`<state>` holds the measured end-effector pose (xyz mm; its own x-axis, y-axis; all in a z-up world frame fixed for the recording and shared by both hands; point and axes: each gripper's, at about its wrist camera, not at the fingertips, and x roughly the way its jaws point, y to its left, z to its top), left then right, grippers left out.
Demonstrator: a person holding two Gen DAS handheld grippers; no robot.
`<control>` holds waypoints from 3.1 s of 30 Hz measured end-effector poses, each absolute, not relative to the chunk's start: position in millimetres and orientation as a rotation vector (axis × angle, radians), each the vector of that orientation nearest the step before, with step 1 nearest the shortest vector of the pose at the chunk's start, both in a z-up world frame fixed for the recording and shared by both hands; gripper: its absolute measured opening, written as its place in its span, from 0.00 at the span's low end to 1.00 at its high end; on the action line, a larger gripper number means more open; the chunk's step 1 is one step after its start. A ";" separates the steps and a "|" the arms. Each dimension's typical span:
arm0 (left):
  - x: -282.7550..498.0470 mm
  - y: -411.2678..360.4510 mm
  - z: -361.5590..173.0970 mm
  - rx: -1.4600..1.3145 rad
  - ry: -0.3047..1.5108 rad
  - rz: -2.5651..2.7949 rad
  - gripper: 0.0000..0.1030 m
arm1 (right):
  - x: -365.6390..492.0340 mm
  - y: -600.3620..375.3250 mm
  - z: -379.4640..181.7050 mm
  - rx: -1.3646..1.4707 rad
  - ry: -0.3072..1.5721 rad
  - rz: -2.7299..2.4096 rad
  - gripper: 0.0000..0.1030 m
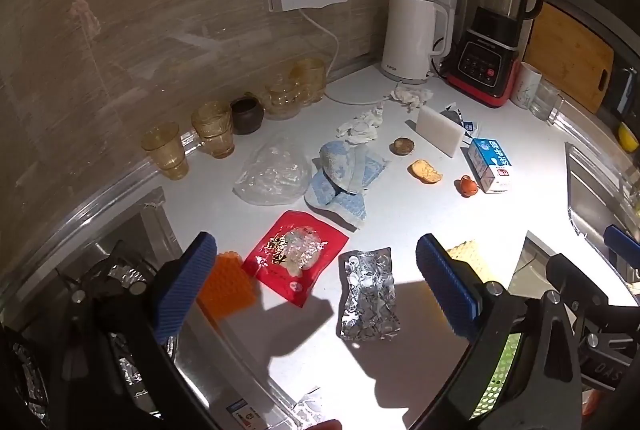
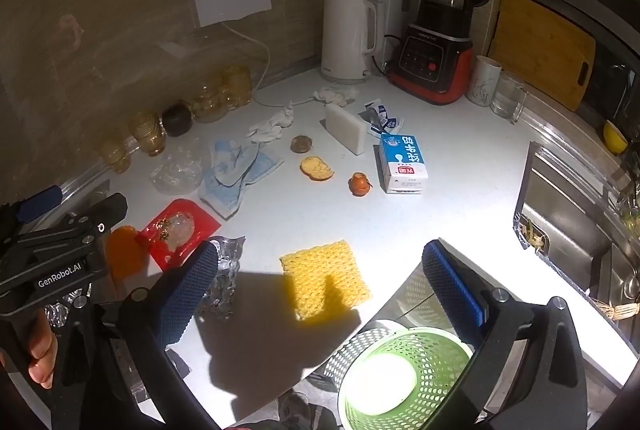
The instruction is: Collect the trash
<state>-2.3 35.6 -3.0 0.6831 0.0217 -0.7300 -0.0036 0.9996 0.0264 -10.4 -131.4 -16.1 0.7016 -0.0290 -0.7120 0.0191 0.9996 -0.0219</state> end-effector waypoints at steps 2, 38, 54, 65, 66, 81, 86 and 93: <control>-1.4 36.1 -3.9 0.017 0.819 0.014 0.93 | -12.3 -130.5 -17.2 -0.016 0.791 -0.026 0.98; -4.4 39.5 -7.6 0.009 0.816 0.013 0.93 | -13.8 -131.4 -16.4 -0.015 0.803 -0.027 0.98; -2.4 41.6 -10.7 0.002 0.829 0.015 0.93 | -11.3 -130.0 -18.6 -0.015 0.810 -0.026 0.98; -2.0 43.3 -11.7 0.001 0.832 0.013 0.93 | -8.4 -126.9 -20.6 -0.016 0.814 -0.026 0.98; -1.5 43.8 -12.0 0.000 0.833 0.014 0.93 | -8.7 -126.8 -20.8 -0.015 0.814 -0.025 0.98; 1.9 49.3 -18.3 0.009 0.842 -0.016 0.93 | -5.8 -127.2 -24.6 -0.005 0.811 -0.024 0.98; 8.4 70.7 -34.8 -0.022 0.864 -0.076 0.93 | -0.9 -127.9 -37.4 0.004 0.827 -0.005 0.98; 20.1 111.0 -65.6 -0.029 0.884 -0.056 0.93 | 11.5 -121.0 -70.7 0.011 0.882 0.046 0.98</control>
